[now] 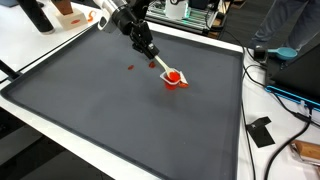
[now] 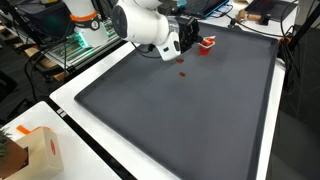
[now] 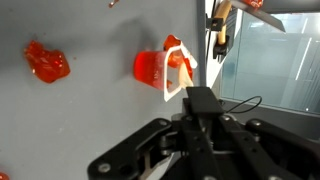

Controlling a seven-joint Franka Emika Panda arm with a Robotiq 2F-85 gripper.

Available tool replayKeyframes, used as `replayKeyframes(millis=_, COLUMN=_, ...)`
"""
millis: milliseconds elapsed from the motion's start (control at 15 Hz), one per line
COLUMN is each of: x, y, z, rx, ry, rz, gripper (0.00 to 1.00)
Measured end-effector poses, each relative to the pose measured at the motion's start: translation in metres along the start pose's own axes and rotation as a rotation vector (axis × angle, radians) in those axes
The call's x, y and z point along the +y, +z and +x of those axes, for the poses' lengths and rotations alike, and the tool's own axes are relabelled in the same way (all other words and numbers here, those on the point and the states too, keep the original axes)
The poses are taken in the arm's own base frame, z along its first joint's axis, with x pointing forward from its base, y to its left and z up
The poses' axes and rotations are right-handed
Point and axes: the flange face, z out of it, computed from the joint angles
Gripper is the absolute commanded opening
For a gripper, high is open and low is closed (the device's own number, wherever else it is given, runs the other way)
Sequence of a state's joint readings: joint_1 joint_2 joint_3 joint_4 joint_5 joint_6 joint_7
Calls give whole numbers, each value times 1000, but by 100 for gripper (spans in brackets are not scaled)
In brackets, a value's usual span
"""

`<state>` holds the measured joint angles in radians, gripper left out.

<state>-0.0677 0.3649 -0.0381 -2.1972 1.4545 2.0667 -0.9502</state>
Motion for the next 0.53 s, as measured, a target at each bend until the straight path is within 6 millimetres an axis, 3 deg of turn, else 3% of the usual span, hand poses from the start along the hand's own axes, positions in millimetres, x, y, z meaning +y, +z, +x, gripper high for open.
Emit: replayKeyframes(millis=533, x=2, y=-9, z=3, rx=-9, ry=-9, rz=49, gripper=3)
